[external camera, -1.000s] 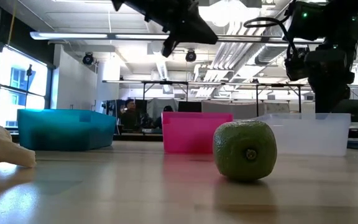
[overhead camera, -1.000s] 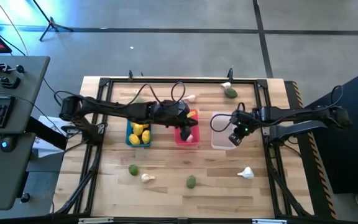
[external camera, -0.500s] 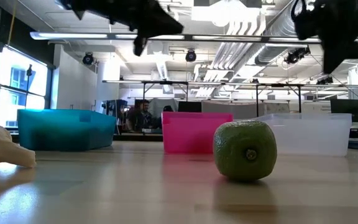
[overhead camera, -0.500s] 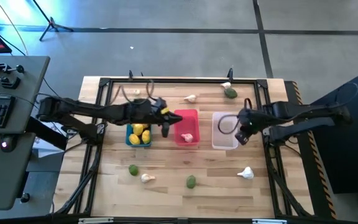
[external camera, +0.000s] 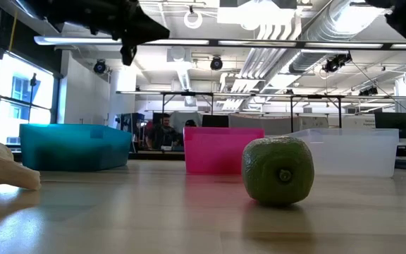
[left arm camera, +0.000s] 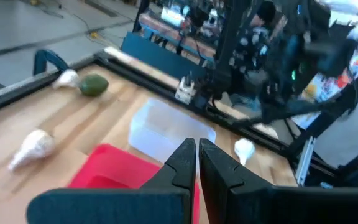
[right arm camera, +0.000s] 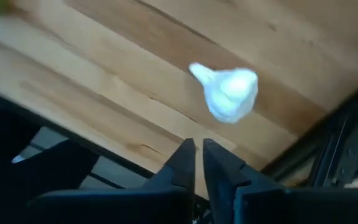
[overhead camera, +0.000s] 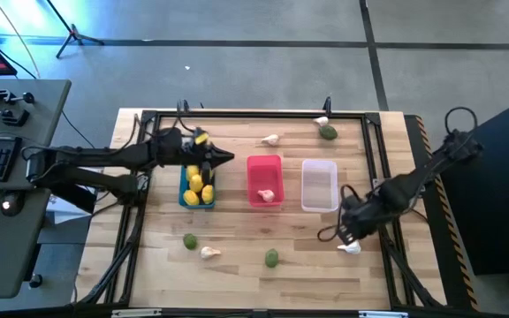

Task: Sort produce into baskets
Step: Put the bottom right white garlic into the red bin

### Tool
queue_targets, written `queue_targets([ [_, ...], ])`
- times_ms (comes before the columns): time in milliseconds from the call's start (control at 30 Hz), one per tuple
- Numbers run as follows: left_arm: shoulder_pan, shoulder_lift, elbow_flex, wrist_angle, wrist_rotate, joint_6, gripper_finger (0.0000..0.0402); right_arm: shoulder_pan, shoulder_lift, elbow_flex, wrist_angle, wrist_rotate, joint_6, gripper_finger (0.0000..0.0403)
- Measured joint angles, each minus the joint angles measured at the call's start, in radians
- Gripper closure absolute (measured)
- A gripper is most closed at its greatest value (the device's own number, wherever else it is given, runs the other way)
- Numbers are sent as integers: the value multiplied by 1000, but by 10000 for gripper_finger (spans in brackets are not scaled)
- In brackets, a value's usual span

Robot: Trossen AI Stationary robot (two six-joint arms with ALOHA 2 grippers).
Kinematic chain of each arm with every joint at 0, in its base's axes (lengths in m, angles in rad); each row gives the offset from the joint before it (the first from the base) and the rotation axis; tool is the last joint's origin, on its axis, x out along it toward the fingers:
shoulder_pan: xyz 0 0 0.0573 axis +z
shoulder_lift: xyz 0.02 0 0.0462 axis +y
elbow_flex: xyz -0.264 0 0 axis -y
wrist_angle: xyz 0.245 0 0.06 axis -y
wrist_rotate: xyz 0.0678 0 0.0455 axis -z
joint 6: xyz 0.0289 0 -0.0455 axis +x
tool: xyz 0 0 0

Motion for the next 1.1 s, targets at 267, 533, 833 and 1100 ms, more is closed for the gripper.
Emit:
queue_targets([
  [267, 116, -62, -7, -56, 104, 9, 394, 26, 161, -1, 46, -75, 119, 263],
  [533, 174, -68, -7, -100, 182, 50, 394, 26, 300, -1, 23, -77, 174, 145],
  [833, 222, -68, -7, -134, 282, 94, 394, 26, 436, -2, 29, -73, 173, 158],
  [1100, 253, -68, -7, -169, 335, 109, 394, 25, 505, -1, 55, -77, 158, 211],
])
